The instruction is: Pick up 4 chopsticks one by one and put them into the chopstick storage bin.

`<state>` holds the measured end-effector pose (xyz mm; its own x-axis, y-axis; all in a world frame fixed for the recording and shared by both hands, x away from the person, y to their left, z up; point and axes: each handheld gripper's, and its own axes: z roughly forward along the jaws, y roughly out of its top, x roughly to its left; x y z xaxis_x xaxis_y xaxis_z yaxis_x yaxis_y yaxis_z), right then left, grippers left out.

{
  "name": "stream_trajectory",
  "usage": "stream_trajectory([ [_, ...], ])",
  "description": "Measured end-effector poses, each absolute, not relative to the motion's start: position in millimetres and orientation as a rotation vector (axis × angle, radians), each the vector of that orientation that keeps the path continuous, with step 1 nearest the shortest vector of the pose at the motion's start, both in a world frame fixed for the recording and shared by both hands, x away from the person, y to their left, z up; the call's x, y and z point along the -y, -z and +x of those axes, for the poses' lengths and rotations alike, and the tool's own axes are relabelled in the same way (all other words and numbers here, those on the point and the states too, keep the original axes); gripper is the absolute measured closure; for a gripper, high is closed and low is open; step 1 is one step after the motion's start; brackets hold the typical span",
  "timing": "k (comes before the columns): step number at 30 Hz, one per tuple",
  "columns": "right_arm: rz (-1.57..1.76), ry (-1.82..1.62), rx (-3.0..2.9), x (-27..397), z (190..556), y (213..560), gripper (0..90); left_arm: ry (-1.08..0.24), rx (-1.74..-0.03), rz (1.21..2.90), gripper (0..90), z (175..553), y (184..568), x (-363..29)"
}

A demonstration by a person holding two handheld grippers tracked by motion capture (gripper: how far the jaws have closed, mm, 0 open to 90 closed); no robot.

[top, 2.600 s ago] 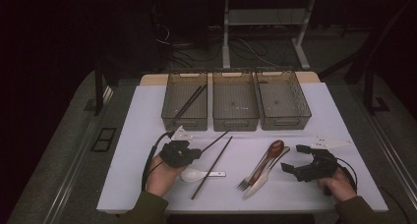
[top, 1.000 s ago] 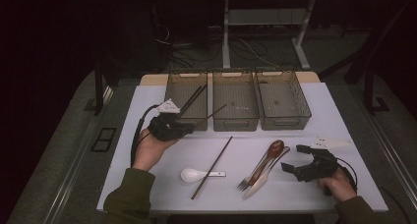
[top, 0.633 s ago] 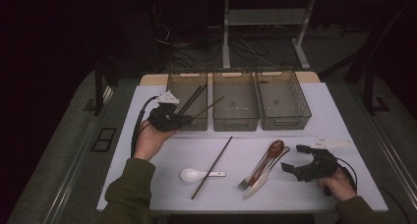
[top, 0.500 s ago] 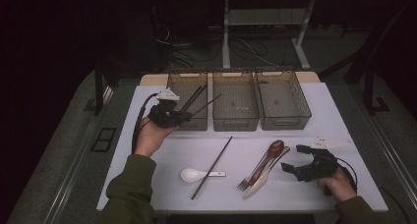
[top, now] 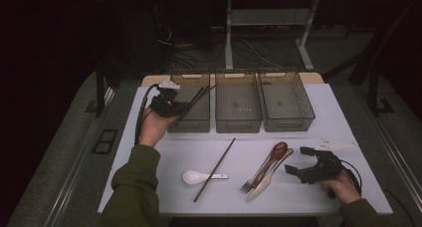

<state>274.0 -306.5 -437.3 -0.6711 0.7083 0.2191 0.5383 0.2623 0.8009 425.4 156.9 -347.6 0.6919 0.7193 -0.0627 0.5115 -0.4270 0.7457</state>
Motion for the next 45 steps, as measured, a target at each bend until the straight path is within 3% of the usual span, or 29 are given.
stream_trajectory([
  [30, 1.171, -1.389, -2.337, 308, 274, 437, 0.8, -0.434, -1.131, 2.016, 84.3, 481, 359, -154],
  [45, 1.185, -1.397, -2.33, 309, 273, 437, 0.8, -0.442, -1.237, 2.05, 83.8, 495, 377, -150],
])
